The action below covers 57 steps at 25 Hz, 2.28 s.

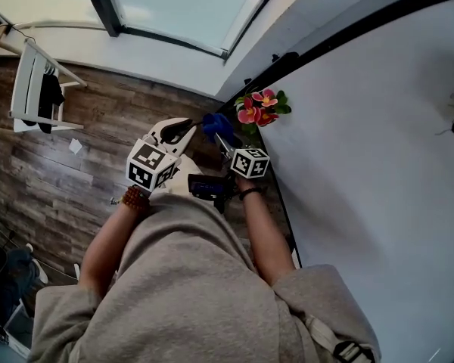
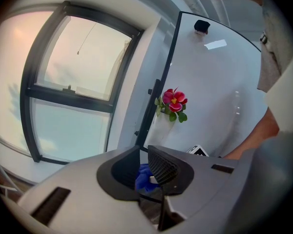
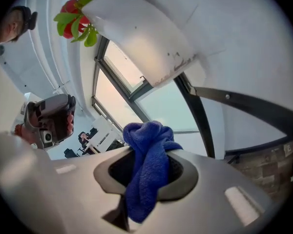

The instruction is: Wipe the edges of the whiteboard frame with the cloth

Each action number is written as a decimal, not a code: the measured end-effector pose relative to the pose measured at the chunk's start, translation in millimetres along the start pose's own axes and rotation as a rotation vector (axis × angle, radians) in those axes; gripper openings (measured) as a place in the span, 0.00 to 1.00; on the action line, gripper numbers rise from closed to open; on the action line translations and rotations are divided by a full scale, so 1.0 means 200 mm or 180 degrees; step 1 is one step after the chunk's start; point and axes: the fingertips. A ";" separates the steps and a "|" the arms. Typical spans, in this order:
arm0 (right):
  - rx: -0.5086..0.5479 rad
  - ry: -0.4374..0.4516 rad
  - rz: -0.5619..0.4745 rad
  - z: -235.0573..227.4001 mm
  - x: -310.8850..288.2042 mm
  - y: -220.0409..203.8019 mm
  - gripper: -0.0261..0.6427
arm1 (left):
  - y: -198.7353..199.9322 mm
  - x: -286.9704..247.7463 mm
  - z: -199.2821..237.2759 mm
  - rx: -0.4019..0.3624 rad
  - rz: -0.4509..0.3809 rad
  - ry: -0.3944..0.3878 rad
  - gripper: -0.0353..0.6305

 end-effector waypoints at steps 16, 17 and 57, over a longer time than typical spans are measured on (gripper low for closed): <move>0.0908 -0.0617 -0.0344 0.07 0.65 -0.08 0.21 | -0.13 -0.15 -0.55 -0.0228 0.0219 -0.0629 0.14; 0.1012 -0.0657 -0.0327 0.09 0.71 -0.09 0.21 | -0.14 -0.17 -0.61 -0.0243 0.0245 -0.0708 0.14; 0.1817 -0.2274 -0.1858 0.83 3.68 -0.78 0.21 | -0.63 0.35 -3.26 -0.1424 -0.0215 -0.2328 0.14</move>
Point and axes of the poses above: the fingertips, and each gripper's own axes: x backward along the fingers, z to its left, y out of its top, and after that the axes turned 2 degrees about z, right-handed
